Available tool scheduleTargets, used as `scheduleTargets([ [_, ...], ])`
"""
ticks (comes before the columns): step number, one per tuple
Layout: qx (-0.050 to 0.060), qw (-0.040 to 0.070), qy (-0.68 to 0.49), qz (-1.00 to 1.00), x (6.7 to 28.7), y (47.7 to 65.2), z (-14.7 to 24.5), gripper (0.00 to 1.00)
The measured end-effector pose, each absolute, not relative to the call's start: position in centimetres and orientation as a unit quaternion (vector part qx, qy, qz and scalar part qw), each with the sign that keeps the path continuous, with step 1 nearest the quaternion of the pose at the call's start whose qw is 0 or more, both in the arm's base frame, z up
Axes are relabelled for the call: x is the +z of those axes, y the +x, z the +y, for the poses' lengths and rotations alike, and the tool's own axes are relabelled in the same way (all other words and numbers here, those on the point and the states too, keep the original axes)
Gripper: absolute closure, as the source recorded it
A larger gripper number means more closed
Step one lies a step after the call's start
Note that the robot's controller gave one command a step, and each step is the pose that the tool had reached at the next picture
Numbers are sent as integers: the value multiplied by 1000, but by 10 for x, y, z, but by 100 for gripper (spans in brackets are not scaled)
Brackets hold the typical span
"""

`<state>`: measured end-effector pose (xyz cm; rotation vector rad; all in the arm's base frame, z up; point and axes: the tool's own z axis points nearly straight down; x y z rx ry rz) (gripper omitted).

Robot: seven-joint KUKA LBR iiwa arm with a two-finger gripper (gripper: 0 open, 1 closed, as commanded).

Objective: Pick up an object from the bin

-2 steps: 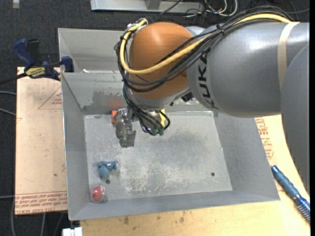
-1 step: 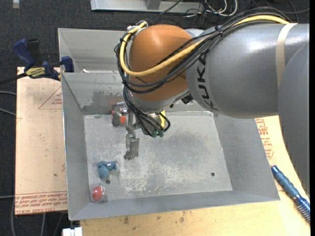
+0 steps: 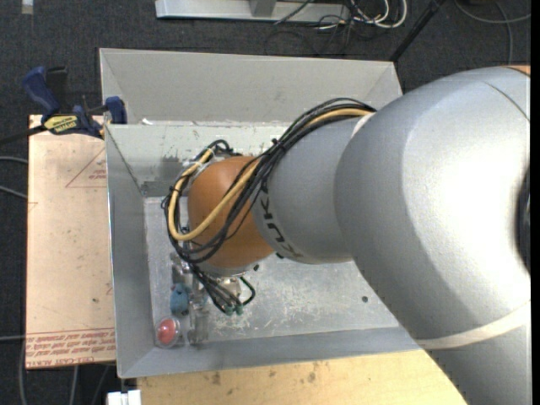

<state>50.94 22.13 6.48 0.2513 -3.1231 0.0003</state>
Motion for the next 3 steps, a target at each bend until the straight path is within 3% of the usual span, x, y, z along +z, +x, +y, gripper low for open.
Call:
scheduleTargets([
  [1,2,12,80,-997,67,507,221,100],
  [2,-2,-6,82,-997,199,534,217,100],
  [3,-2,-6,66,-998,290,554,217,100],
])
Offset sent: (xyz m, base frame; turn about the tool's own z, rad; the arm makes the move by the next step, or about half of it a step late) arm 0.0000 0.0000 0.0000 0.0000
